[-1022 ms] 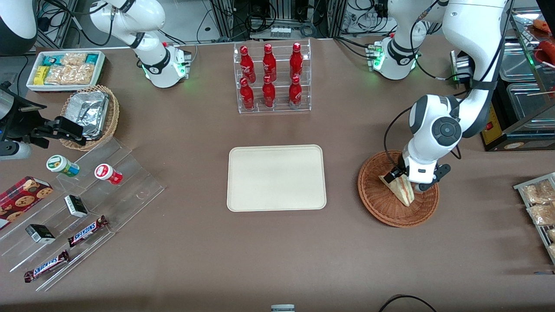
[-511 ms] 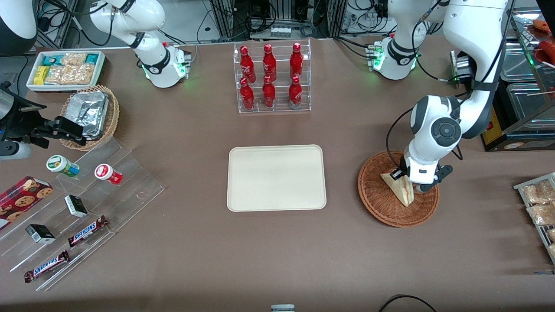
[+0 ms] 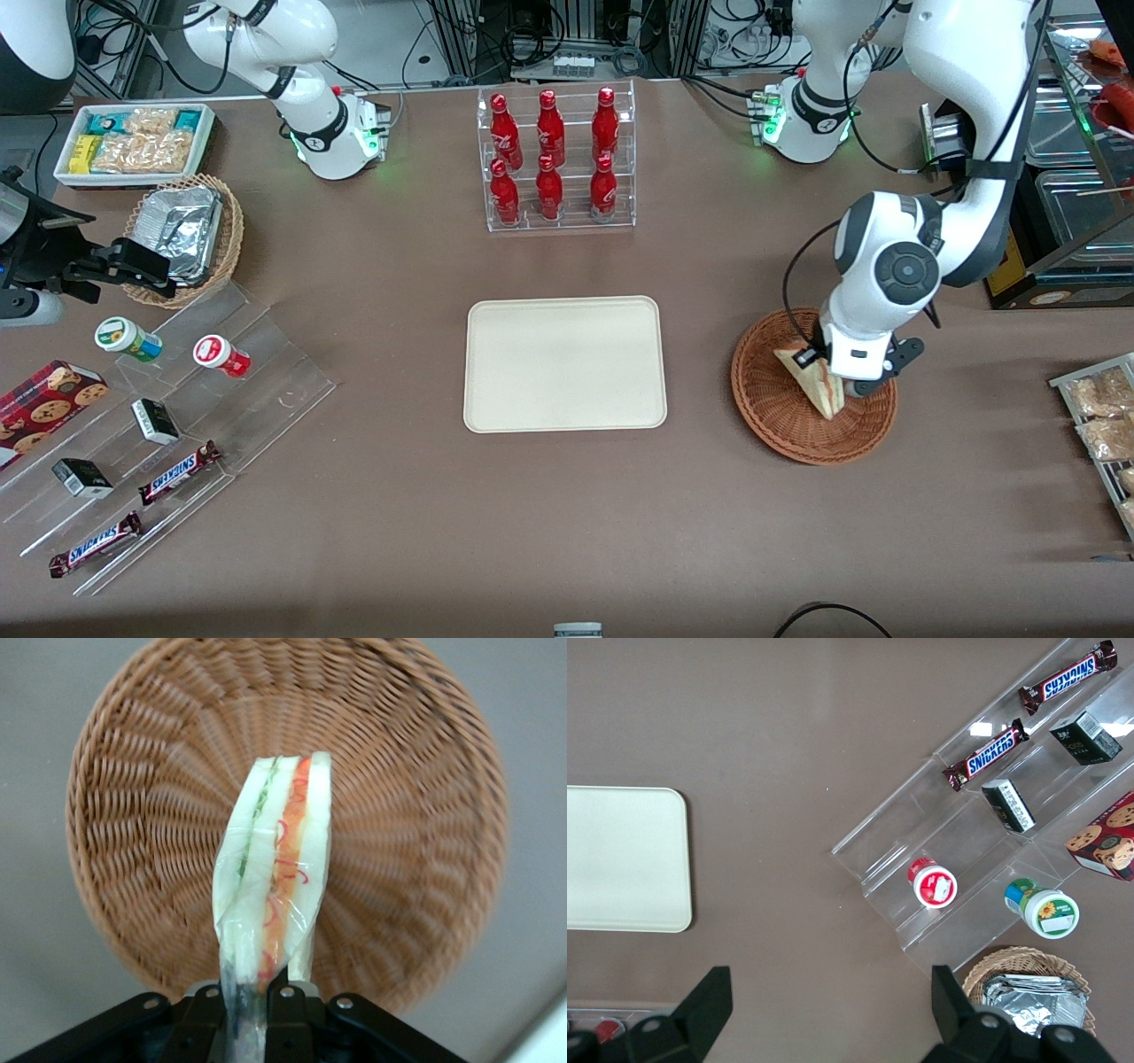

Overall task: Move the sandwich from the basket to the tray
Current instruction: 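Carry the sandwich with the left gripper over the white tray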

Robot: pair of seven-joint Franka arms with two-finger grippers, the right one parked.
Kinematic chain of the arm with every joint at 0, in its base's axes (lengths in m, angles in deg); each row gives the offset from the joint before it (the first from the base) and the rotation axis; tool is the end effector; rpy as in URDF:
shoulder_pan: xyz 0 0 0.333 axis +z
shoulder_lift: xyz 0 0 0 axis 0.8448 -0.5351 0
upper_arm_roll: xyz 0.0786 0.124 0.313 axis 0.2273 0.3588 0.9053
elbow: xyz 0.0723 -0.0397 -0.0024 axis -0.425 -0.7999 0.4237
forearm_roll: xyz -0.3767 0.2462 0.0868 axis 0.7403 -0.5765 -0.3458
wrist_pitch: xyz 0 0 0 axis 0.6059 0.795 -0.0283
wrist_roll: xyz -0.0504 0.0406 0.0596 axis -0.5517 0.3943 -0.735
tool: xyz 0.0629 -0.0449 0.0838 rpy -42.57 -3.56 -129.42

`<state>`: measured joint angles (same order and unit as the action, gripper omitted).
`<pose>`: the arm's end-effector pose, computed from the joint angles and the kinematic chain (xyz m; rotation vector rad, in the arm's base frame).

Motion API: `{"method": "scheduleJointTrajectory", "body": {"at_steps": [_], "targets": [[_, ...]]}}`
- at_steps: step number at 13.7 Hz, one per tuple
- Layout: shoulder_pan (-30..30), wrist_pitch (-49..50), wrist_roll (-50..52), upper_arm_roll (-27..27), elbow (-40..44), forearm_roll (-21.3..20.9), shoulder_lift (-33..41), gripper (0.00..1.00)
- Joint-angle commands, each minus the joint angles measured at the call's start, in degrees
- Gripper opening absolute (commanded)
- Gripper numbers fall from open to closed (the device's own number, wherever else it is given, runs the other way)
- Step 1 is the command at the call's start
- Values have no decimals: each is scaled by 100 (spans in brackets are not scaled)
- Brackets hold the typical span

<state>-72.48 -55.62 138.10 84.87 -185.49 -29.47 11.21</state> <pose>0.6119 -0.1715 0.2986 -2.9074 -0.8440 0.1031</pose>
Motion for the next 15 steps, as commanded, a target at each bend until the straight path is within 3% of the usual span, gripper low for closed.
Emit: {"method": "scheduleJointTrajectory", "body": {"at_steps": [1,6,9,15], "targets": [[-677,1258,309,47,943,-118,48,0],[-1583,1482,362,47,1728,-92,-250,0],[-1996,1403,362,39,2307,-40,-890,0],[-2629,271,476,30,2660,-4,-1797,0]]}}
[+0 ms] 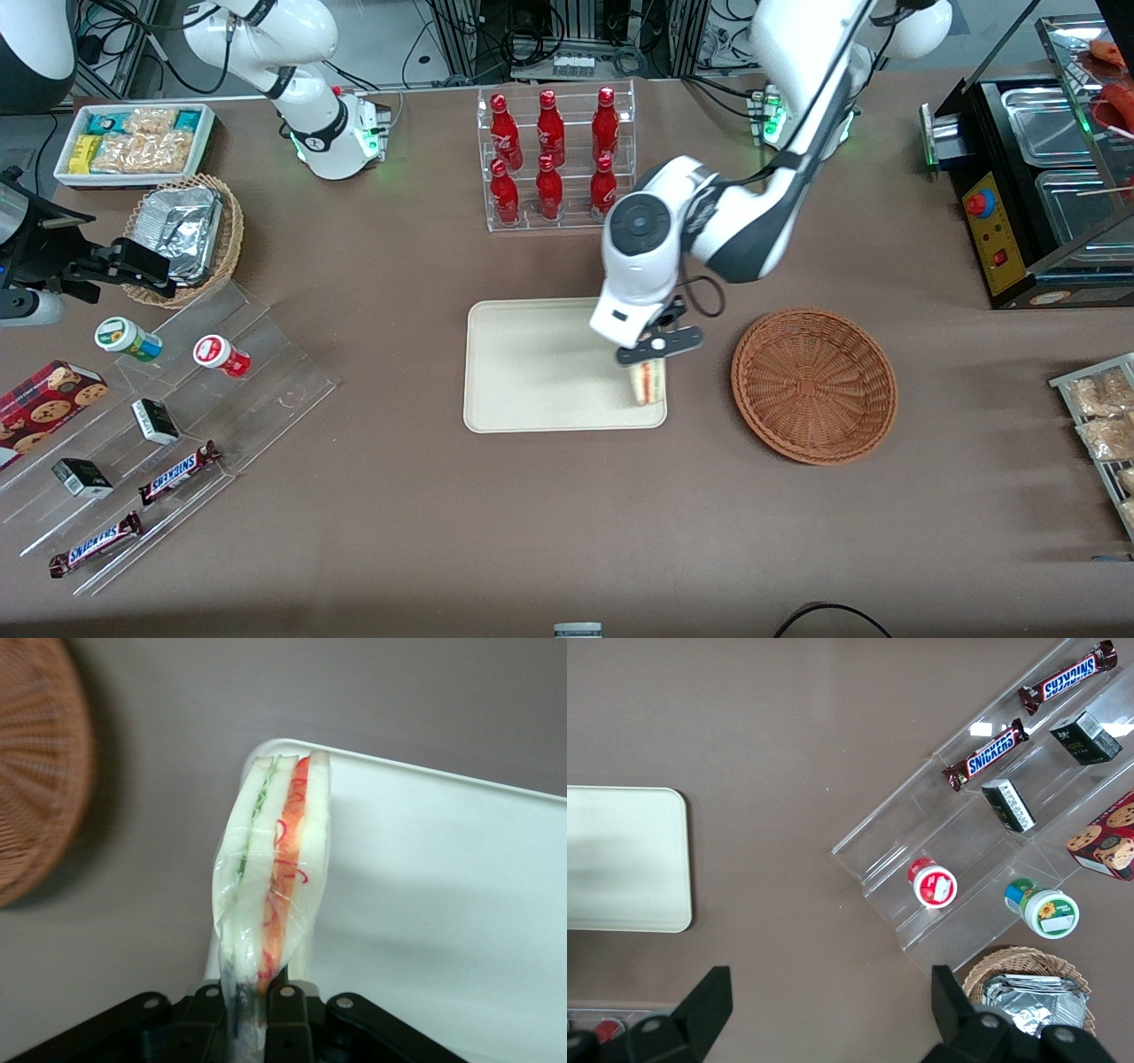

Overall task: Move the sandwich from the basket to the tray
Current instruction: 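Carry the sandwich with the left gripper over the white tray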

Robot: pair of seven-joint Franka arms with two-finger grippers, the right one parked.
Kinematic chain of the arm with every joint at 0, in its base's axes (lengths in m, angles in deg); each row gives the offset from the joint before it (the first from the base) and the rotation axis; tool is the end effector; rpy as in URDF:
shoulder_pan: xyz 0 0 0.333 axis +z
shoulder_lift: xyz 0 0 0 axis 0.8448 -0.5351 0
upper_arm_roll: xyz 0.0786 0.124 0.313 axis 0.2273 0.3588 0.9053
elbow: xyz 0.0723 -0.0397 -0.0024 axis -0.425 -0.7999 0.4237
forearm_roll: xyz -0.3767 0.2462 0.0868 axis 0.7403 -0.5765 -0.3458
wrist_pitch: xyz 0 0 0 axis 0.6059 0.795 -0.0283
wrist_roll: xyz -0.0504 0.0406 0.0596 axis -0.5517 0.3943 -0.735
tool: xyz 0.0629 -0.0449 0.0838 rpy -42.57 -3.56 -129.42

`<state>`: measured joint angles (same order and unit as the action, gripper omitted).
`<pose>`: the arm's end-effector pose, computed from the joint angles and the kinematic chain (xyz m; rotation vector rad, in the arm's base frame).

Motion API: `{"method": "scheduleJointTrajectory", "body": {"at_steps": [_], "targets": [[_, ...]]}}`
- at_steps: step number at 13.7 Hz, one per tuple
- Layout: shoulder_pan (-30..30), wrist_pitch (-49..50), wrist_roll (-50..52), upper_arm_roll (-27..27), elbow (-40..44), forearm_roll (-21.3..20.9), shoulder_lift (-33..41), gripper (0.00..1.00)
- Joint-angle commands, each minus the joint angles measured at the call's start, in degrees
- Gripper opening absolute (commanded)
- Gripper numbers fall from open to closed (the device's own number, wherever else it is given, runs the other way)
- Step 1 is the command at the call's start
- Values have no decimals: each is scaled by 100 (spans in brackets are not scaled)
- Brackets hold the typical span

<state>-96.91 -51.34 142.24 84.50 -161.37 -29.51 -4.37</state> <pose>0.5740 -0.4866 0.3108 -3.0555 -0.3284 -0.0150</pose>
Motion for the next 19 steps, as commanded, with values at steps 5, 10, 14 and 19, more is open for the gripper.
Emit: {"method": "scheduleJointTrajectory", "body": {"at_steps": [5,10,14,19], "targets": [[-459,-677,124,67,249,-1,-661,0],[-468,-660,27,-55,118,-27,-732,0],[-468,-651,10,-126,99,-27,-741,8],[-468,-318,-25,-135,108,-62,-811,84]]}}
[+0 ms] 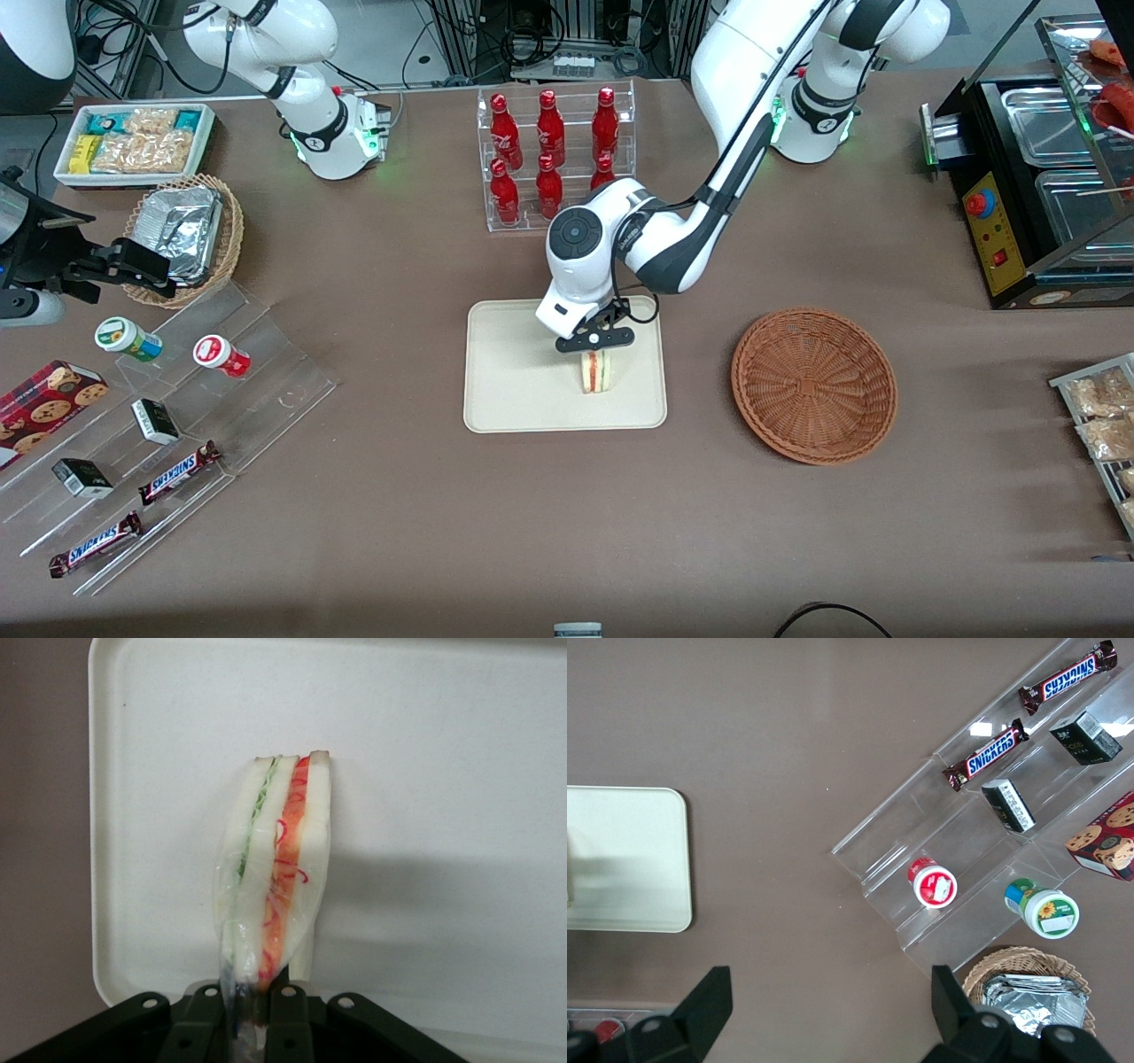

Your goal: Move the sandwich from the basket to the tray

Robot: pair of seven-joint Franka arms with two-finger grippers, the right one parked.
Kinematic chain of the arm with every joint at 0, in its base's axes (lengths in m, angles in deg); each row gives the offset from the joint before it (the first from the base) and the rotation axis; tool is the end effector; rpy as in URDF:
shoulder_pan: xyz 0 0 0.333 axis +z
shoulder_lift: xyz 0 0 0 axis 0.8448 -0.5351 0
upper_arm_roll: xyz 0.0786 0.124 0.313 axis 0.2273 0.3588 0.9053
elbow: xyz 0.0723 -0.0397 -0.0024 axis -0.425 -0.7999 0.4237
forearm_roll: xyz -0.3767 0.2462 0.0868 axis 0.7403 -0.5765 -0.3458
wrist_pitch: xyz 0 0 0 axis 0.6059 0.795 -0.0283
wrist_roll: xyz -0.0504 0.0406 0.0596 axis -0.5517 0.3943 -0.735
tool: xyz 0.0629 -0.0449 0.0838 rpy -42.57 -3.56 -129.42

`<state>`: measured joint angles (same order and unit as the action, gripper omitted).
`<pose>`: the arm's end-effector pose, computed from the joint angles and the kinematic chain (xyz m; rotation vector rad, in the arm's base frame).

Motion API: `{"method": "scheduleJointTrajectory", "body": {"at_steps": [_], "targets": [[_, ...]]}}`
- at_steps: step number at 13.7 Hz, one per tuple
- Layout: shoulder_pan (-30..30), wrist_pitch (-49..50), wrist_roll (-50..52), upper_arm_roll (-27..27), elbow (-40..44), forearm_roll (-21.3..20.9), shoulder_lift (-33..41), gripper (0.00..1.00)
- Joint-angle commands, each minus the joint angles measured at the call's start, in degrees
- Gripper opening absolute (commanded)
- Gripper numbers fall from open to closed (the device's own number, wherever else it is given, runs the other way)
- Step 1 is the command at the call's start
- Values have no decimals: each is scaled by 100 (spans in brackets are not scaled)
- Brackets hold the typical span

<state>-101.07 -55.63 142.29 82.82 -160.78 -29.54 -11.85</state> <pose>0.5253 -0.5439 0.2237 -3.0496 -0.1726 0.0516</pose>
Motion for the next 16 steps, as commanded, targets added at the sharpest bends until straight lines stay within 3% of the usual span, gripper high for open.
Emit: {"method": "scheduleJointTrajectory", "body": {"at_steps": [1,8,16], "targets": [[-53,121,-14,33,66,-58,-55,100],[79,1552,180,86,1339,91,331,100],[1448,2782,128,95,1473,38,1737,100]]}}
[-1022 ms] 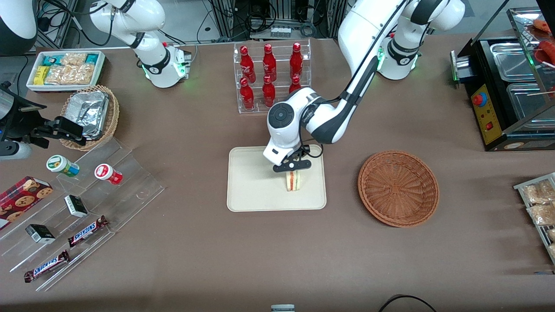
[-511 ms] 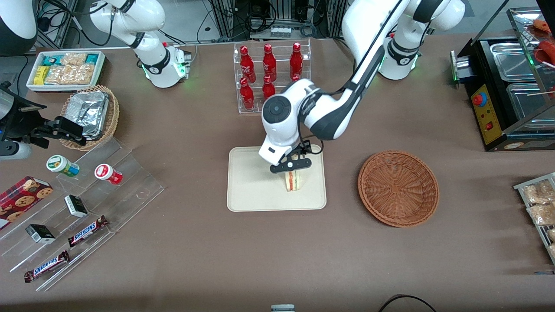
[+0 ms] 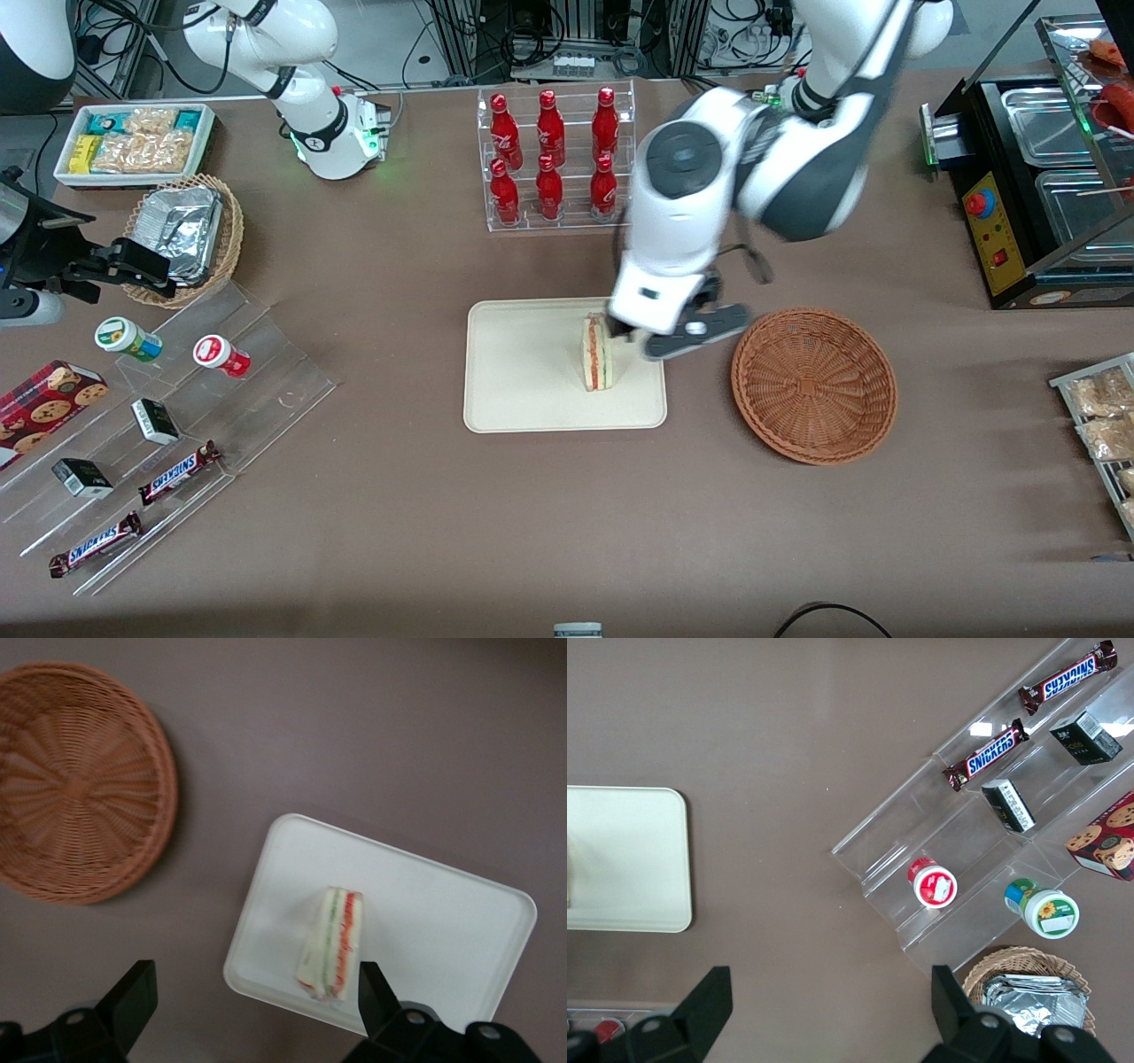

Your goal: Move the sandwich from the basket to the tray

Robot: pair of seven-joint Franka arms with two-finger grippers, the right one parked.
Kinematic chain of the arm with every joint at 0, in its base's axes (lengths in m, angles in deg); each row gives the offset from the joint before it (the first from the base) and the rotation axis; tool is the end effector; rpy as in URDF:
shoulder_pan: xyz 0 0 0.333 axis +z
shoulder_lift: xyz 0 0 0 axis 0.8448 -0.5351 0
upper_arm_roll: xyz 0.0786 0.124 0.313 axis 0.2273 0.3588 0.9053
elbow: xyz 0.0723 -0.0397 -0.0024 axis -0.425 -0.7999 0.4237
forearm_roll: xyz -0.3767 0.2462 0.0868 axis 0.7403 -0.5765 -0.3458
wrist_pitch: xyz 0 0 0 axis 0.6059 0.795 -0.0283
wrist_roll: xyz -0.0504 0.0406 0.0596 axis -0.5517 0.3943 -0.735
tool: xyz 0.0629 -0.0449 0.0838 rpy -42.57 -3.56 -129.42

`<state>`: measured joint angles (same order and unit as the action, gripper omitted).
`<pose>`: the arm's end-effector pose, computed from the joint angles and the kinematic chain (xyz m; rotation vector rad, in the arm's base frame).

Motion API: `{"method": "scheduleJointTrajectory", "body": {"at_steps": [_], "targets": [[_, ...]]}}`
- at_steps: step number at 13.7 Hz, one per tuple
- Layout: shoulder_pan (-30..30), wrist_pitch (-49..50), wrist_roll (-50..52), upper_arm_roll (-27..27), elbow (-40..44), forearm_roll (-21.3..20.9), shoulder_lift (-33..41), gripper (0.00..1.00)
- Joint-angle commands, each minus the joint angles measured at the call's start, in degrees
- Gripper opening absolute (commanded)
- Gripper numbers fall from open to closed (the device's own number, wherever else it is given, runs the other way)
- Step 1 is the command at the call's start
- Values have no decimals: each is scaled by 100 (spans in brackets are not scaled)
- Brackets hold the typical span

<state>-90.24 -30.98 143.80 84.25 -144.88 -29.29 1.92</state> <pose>0.6319 -0.4185 0.5178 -3.0416 -0.5856 -0.0637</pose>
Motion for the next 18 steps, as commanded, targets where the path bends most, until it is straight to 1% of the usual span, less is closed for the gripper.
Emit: {"method": "scheduleJointTrajectory", "body": {"at_steps": [1,3,7,10,12,15,18], "targets": [[576,484,-154,-49,-143,22,501,100],[955,914,-890,-49,-152,22,686,100],[1684,1355,-1954,-49,-170,22,967,100],[2247,1794,-3069,-49,-266,101,1283,100],[2485,1822,-3616,-58,-634,110,1634,100],[2634,1778,-4433,-40,-1363,93,2136,100],[2854,1620,-4769,-40,-1882,110,2522,100]]}}
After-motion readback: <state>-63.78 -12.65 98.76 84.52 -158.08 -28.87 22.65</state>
